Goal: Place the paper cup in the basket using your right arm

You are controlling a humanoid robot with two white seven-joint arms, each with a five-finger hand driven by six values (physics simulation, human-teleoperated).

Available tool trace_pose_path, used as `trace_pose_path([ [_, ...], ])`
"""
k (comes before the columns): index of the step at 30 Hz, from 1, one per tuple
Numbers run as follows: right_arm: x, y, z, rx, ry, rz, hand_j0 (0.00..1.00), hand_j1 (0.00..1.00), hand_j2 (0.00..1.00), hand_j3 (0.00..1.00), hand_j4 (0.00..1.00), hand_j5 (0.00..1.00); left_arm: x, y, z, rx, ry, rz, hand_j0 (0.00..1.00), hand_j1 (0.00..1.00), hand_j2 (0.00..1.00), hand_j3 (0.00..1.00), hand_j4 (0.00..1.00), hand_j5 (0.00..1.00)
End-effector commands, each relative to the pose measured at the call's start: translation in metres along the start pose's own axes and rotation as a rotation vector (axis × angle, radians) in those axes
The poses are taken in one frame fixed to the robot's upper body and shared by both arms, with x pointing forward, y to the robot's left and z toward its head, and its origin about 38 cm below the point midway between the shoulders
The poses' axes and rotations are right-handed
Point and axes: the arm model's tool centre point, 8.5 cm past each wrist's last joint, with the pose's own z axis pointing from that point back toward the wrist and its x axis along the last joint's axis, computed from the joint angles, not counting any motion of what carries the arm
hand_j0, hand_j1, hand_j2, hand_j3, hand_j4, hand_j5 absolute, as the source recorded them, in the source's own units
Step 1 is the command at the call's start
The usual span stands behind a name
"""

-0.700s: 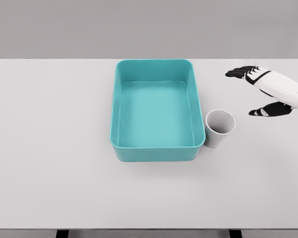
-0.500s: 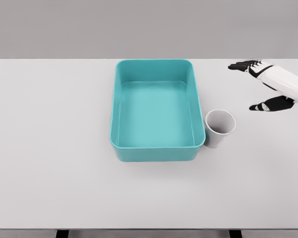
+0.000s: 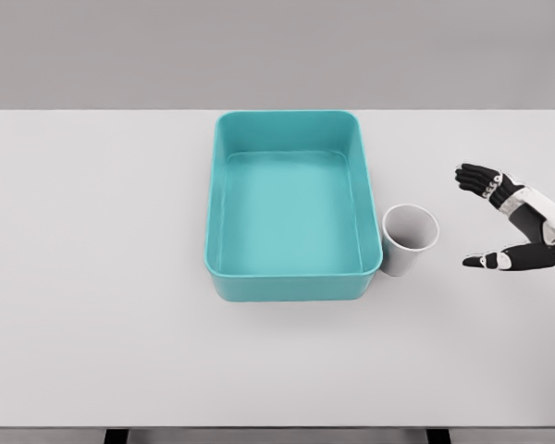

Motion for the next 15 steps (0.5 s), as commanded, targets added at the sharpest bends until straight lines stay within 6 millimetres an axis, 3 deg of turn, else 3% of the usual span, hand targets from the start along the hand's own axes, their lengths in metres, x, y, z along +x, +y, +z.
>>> trace_pose_path([
  [1,-0.006,0.010,-0.001,-0.013,-0.019,-0.063,1.00,1.00,1.00,1.00,1.00,1.00,0.000,0.000,0.000,0.000,0.000,0.000,1.00,1.00,1.00,1.00,1.00,1.00],
  [6,-0.015,0.020,0.003,0.015,0.014,-0.050,1.00,1.00,1.00,1.00,1.00,1.00,0.000,0.000,0.000,0.000,0.000,0.000,1.00,1.00,1.00,1.00,1.00,1.00],
  [15,-0.032,0.027,-0.015,-0.018,0.012,-0.060,1.00,1.00,1.00,1.00,1.00,1.00,0.000,0.000,0.000,0.000,0.000,0.000,1.00,1.00,1.00,1.00,1.00,1.00],
])
